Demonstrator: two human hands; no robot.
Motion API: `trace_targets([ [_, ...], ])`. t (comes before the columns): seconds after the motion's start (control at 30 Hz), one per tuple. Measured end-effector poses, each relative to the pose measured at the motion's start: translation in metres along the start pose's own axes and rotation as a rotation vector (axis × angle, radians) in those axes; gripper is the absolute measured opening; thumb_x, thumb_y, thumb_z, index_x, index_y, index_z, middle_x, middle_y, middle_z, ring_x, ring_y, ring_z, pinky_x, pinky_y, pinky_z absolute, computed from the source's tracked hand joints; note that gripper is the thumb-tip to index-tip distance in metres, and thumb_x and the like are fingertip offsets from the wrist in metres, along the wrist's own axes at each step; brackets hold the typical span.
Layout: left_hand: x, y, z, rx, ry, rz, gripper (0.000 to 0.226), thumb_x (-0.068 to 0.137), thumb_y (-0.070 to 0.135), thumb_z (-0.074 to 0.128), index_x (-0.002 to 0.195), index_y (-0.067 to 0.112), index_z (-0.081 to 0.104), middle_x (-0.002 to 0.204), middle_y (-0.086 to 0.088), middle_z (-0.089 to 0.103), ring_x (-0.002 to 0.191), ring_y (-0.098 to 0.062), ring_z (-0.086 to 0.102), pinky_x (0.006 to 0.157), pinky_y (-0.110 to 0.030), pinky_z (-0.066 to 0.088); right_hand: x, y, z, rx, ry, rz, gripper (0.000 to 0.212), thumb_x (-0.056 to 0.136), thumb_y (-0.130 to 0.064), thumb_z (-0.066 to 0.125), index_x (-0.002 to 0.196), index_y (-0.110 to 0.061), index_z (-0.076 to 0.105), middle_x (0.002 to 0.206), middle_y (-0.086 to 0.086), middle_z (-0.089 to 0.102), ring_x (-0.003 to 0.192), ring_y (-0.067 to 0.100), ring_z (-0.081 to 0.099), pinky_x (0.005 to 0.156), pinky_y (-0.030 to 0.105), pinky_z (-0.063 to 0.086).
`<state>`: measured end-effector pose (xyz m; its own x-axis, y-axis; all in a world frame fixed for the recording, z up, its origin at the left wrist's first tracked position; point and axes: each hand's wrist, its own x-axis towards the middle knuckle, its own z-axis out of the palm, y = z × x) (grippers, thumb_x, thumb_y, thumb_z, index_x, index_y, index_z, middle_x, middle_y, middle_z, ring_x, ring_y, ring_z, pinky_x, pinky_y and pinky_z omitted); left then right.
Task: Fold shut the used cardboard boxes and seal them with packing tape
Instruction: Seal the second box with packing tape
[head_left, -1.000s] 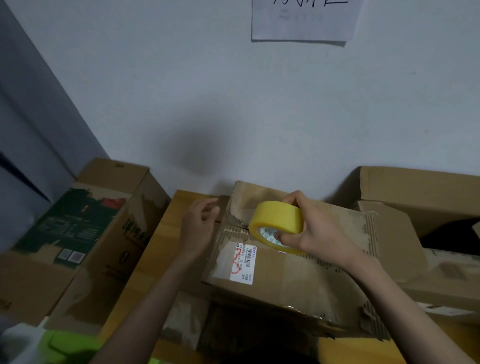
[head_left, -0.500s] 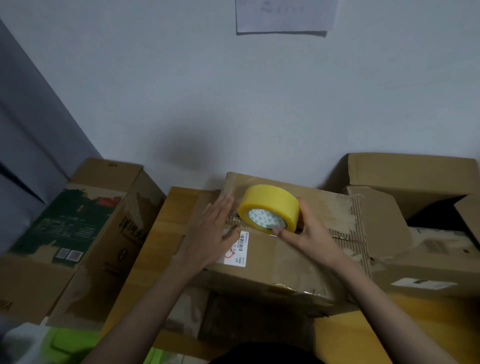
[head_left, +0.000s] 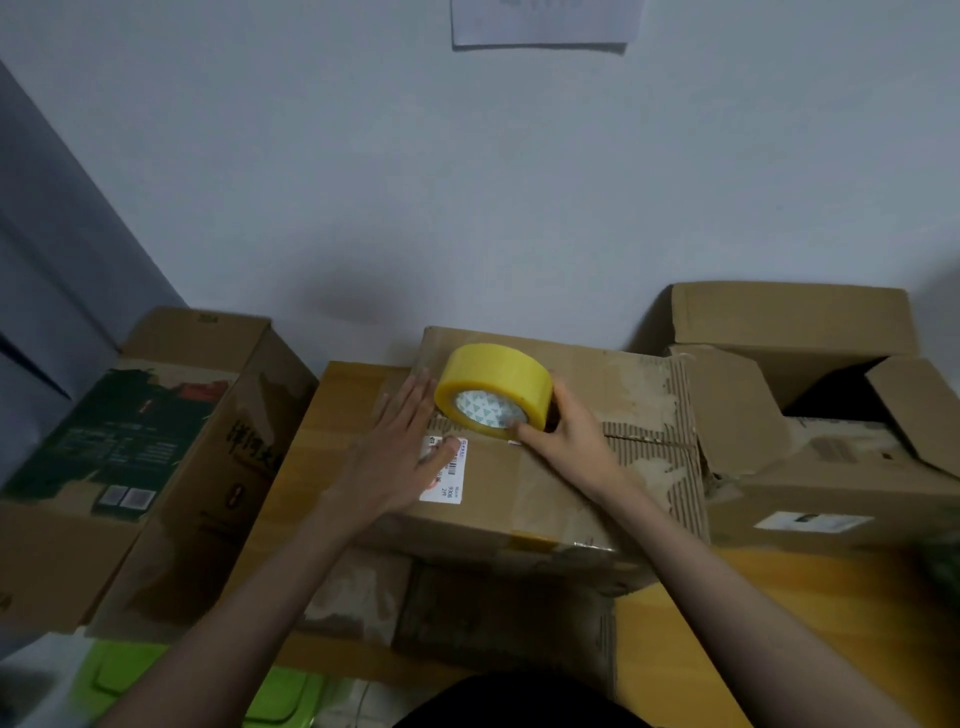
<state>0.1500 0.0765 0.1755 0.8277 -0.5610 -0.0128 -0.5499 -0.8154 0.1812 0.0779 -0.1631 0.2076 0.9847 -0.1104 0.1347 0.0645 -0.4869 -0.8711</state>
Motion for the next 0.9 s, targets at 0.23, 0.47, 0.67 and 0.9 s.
trace_targets([
  [0.23, 0.005, 0.002, 0.005, 0.060, -0.010, 0.005, 0.088, 0.088, 0.075, -0.003, 0.157, 0.023, -0.020, 0.163, 0.006, -0.028, 0.149, -0.008, -0.028, 0.123, -0.038, -0.010, -0.005, -0.014, -0.052, -0.185, 0.070, -0.016, 0.051, 0.070, -0.021, 0.071, 0.119, -0.015, 0.058, 0.108, -0.002, 0.059, 0.097, 0.012, 0.052, 0.080, 0.024, 0.036],
  [0.47, 0.005, 0.011, 0.006, 0.080, -0.028, 0.002, 0.093, 0.083, 0.079, -0.010, 0.157, 0.023, -0.020, 0.164, 0.005, -0.027, 0.149, -0.011, -0.028, 0.125, -0.044, -0.006, -0.044, 0.016, -0.131, -0.499, 0.170, -0.007, 0.055, 0.077, 0.001, 0.071, 0.123, -0.018, 0.049, 0.115, 0.000, 0.053, 0.105, 0.017, 0.047, 0.083, 0.032, 0.035],
  [0.67, 0.003, 0.014, 0.002, 0.126, -0.039, 0.009, 0.095, 0.078, 0.079, -0.023, 0.156, 0.025, -0.020, 0.163, 0.002, -0.027, 0.149, -0.014, -0.029, 0.125, -0.048, -0.006, -0.049, 0.024, -0.118, -0.589, 0.232, -0.117, 0.060, 0.073, 0.011, 0.067, 0.124, -0.015, 0.052, 0.126, 0.007, 0.057, 0.107, 0.024, 0.047, 0.085, 0.038, 0.041],
  [0.9, 0.000, 0.064, -0.005, 0.152, -0.031, 0.035, 0.081, 0.095, 0.067, -0.001, 0.155, 0.016, -0.020, 0.161, -0.003, -0.029, 0.148, -0.018, -0.029, 0.121, -0.037, -0.018, -0.055, 0.021, -0.113, -0.682, 0.272, -0.098, 0.060, 0.073, 0.007, 0.070, 0.126, -0.016, 0.051, 0.126, 0.008, 0.053, 0.109, 0.027, 0.044, 0.087, 0.040, 0.042],
])
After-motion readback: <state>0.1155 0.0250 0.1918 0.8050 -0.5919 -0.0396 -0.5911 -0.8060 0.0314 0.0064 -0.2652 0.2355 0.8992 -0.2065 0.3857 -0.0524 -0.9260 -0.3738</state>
